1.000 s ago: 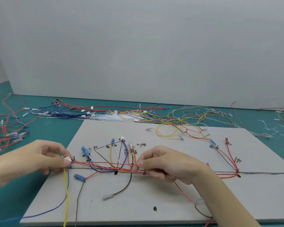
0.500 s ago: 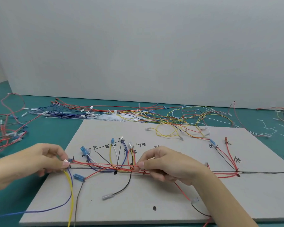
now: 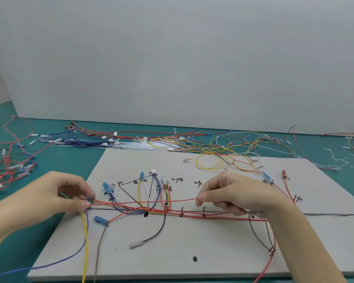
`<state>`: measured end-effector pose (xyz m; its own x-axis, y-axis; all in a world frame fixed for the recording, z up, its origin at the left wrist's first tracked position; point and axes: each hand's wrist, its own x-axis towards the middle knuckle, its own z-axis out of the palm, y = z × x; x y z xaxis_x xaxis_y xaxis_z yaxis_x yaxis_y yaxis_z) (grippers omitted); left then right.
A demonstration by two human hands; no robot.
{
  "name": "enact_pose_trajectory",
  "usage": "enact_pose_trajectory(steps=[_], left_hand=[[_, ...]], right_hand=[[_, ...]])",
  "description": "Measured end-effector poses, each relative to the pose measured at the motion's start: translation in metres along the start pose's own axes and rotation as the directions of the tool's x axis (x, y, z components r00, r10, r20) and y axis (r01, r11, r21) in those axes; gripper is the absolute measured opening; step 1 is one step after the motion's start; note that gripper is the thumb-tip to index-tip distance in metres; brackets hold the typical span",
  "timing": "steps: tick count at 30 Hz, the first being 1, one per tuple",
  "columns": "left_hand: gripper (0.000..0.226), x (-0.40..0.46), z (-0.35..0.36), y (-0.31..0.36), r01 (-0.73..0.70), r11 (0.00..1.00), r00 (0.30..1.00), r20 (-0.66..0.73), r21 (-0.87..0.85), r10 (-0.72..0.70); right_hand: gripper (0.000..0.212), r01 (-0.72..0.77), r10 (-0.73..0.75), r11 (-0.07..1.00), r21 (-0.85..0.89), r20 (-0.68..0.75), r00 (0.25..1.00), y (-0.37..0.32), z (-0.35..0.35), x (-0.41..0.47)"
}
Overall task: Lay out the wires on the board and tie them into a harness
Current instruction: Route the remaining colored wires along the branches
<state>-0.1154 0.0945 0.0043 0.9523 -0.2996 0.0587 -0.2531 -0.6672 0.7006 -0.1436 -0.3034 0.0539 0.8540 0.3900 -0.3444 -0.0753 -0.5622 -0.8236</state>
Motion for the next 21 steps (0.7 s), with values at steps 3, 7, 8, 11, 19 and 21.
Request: enact_pose_trajectory(steps=[3,7,8,11,19,21], left_hand=[[0.031,-0.001,0.003,0.002,-0.007,0.999,1.0,-0.017,0.054,0.008],[0.03,-0.003,0.016,0.018,-0.026,0.954,0.989,-0.134,0.297,0.069],[0.021,-0.005,0.021,0.025,-0.018,0.929,0.983,-0.162,0.369,0.083],[0.029,-0.003,0.03,0.04,0.056,0.831,0.964,-0.246,0.554,0.099],[0.051,0.001,0.04,0.056,0.106,0.647,0.976,-0.205,0.755,0.08],[0.042,0.001,0.039,0.053,0.062,0.722,0.983,-0.168,0.689,0.077]], right_hand=[[0.019,0.017,-0.013,0.999,0.048,-0.072,0.997,0.001,0.001,0.002],[0.018,0.034,-0.032,0.999,0.031,-0.044,0.999,0.002,0.002,0.001],[0.018,0.031,-0.03,0.999,0.025,-0.026,0.999,0.003,0.001,0.0],[0.018,0.02,-0.02,1.0,0.003,0.01,1.0,0.006,0.0,-0.004],[0.021,0.045,-0.043,0.999,-0.008,0.14,0.989,0.009,-0.011,-0.014],[0.018,0.036,-0.028,0.999,-0.036,0.21,0.977,0.008,-0.011,-0.017]])
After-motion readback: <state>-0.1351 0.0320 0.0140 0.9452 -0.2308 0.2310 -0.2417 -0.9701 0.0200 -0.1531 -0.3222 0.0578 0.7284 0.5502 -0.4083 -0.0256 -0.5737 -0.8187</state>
